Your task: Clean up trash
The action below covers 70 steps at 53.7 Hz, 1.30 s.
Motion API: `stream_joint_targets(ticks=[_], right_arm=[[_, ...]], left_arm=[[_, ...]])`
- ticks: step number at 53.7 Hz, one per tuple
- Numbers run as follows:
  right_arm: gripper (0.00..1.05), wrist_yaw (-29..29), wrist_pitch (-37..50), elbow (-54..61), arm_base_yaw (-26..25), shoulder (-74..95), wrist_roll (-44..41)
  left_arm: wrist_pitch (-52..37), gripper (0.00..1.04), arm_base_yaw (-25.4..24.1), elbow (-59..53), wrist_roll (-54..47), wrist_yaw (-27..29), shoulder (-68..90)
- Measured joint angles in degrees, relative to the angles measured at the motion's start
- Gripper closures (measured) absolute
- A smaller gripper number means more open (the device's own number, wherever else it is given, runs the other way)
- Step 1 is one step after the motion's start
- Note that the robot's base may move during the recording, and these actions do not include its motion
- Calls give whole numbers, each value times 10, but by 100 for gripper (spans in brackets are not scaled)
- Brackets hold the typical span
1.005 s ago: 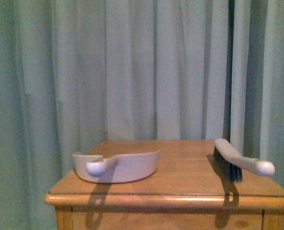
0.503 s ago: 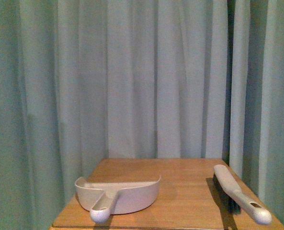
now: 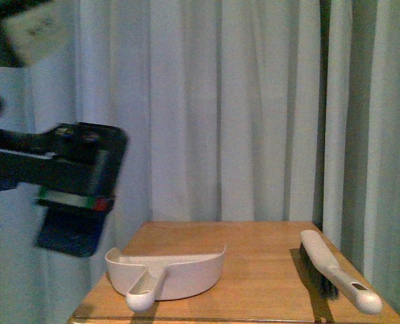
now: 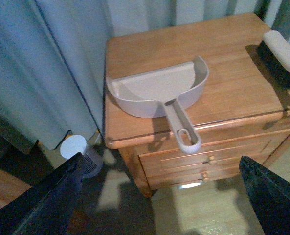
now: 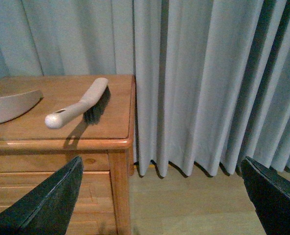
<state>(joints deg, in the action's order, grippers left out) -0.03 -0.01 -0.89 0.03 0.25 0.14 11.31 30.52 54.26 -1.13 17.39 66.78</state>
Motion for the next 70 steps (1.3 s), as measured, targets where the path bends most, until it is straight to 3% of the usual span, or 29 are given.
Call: stream_joint_targets(ticks=[10,24,41,70], right_arm=[[7,0,0,0,0,0,0],[7,0,0,0,0,0,0],[7,0,0,0,0,0,0],[7,0,0,0,0,0,0]], left_arm=[[16,8,25,117,20,34,159],[43,8,22,207,28,51,292],[57,8,-12,244,43,49,373],[59,8,-30,262,64,34,435]])
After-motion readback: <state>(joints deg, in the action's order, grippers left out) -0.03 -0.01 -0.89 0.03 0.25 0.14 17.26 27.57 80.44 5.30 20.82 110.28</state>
